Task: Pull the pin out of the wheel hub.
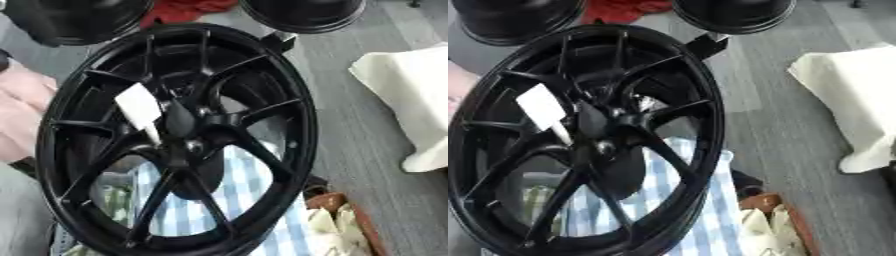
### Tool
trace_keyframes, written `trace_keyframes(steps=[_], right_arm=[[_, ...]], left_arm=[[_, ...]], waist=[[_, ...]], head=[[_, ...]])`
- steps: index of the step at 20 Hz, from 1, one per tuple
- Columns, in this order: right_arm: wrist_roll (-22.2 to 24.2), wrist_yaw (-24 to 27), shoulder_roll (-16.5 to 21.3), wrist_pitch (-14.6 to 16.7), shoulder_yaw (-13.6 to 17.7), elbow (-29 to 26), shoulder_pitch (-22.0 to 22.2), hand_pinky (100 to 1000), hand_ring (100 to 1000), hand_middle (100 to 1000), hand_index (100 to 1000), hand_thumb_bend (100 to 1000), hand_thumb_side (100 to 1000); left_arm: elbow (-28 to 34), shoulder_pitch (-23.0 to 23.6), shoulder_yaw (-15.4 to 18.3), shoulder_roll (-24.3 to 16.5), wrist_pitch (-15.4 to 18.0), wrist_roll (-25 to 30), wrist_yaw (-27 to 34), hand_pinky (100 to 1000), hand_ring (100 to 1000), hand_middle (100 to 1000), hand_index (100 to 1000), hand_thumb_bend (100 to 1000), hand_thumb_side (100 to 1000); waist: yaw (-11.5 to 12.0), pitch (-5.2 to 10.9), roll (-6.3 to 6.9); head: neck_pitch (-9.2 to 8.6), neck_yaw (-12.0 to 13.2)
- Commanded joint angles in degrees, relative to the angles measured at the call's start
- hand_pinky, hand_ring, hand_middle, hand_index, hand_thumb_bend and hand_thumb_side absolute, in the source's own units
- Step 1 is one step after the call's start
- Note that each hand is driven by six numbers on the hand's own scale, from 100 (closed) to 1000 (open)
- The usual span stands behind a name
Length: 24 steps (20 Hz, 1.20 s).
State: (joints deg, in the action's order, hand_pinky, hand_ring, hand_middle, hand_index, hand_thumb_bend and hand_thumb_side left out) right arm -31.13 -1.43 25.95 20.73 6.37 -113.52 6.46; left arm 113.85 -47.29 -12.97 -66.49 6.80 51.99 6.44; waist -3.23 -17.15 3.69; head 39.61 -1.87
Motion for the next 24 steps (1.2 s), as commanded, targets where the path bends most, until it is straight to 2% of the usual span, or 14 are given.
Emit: trace_keyframes(steps=[1, 7, 13, 15, 16, 19, 20, 24], right_arm=[[0.57, 0.57, 1.07, 0.11, 0.07, -1.07, -0.49, 816, 730, 760, 651, 100, 414], [1.04, 1.17, 1.00, 0.15, -0.03, -1.07, -0.73, 816, 728, 758, 651, 100, 416], [1.41, 1.71, 0.99, 0.13, -0.06, -1.07, -0.98, 816, 725, 756, 651, 100, 418], [1.51, 1.88, 0.94, 0.12, -0.04, -1.07, -0.99, 816, 724, 754, 651, 100, 419], [1.55, 1.95, 0.90, 0.13, -0.03, -1.07, -1.01, 816, 722, 753, 651, 100, 420], [1.72, 2.20, 0.74, 0.09, -0.07, -1.07, -1.08, 816, 720, 752, 650, 100, 424], [1.77, 2.26, 0.69, 0.08, -0.07, -1.07, -1.10, 816, 719, 752, 649, 100, 427], [1.86, 2.51, 0.41, -0.07, -0.10, -1.07, -1.20, 816, 718, 751, 648, 100, 435]], left_arm=[[0.72, -2.59, -1.92, 0.15, 0.66, -0.03, -1.33, 809, 776, 751, 851, 100, 726], [-1.30, -7.01, -6.57, 3.58, 1.06, -0.03, -1.86, 805, 774, 754, 854, 100, 730], [-5.17, -8.97, -10.73, 5.60, 1.78, -0.03, -3.69, 805, 779, 760, 861, 137, 733], [-6.18, -9.29, -11.67, 6.06, 2.39, -0.03, -4.50, 809, 787, 771, 870, 176, 698], [-6.66, -9.43, -11.98, 6.31, 2.84, -0.03, -4.90, 813, 793, 780, 878, 215, 636], [-8.47, -9.63, -12.50, 7.02, 4.61, -0.03, -6.06, 823, 804, 791, 887, 292, 535], [-9.11, -9.62, -12.67, 7.23, 5.19, -0.03, -6.40, 826, 807, 792, 892, 347, 481], [-11.53, -9.74, -13.79, 8.29, 7.05, -0.03, -7.65, 829, 811, 793, 896, 419, 381]], waist=[[-0.30, 1.19, -0.04], [-1.05, 1.34, -0.07], [-1.21, 1.67, -0.03], [-1.29, 1.79, -0.05], [-1.33, 1.84, -0.05], [-1.45, 1.92, -0.07], [-1.48, 1.92, -0.06], [-1.65, 1.83, 0.00]], head=[[-0.35, 0.28], [-0.08, 0.24], [0.51, 0.51], [0.87, 0.62], [1.02, 0.68], [1.23, 0.64], [1.27, 0.61], [1.41, 0.52]])
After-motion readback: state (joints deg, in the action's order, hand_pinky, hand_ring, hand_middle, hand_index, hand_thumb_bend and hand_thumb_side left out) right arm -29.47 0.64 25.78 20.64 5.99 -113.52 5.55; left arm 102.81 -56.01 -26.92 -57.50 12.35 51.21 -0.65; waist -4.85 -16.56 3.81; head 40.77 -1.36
